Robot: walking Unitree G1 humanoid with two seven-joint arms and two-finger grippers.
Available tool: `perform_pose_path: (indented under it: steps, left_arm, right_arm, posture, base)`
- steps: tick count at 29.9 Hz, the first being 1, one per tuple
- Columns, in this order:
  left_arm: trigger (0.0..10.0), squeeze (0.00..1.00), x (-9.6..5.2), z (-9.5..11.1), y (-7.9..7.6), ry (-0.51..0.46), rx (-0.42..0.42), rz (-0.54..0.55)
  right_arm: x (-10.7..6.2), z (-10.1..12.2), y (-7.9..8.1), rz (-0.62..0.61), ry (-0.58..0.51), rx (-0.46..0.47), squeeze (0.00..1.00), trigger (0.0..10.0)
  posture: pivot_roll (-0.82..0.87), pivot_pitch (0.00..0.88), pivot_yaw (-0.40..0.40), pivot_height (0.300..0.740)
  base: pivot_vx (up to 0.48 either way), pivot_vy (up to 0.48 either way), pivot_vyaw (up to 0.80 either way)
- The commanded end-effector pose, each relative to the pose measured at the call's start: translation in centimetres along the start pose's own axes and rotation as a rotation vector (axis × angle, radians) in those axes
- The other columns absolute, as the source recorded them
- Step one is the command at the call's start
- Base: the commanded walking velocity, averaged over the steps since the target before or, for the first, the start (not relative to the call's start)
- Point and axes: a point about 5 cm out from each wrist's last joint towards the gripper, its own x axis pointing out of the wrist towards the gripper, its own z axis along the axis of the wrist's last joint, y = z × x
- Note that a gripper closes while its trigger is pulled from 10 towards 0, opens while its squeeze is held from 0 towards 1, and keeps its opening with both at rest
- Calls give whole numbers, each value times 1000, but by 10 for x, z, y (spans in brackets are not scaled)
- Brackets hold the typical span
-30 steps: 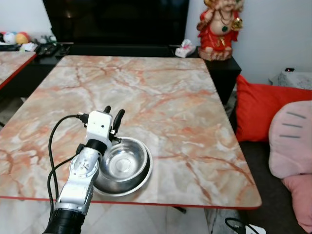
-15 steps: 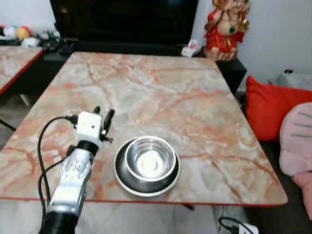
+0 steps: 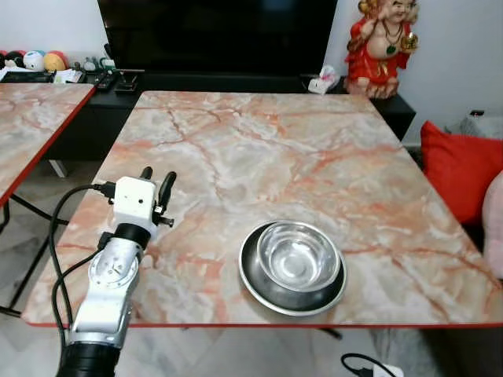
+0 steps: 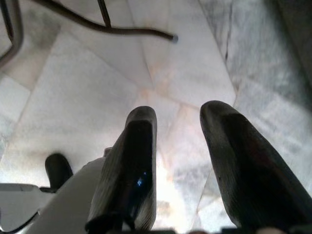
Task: Setting the table
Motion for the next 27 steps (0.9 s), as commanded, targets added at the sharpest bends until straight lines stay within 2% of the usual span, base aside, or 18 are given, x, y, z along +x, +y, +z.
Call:
perform_pose_path:
  steps: [1,6,23,27]
  left_arm:
    - [10000,0,1,5,0,-12,7,-6]
    - [10000,0,1,6,1,-13,9,-4]
    - [10000,0,0,7,0,-9,7,5]
    - [10000,0,0,7,0,-6,5,4]
  right_arm:
    - [-1,-4,-1,-2,20,13,0,10000]
    - [-1,-3,0,6,20,-4,0,10000]
    - [-2,-8,4,30,35,-19,0,10000]
    - [-2,-8,4,29,41,-11,0,10000]
  posture:
    - [92,0,-36,740]
    - [95,0,-38,740]
    - [99,0,-44,740]
    - [99,0,-45,740]
  base:
    - [0,334,0]
    - [0,331,0]
    - [0,333,800]
    - [0,337,244]
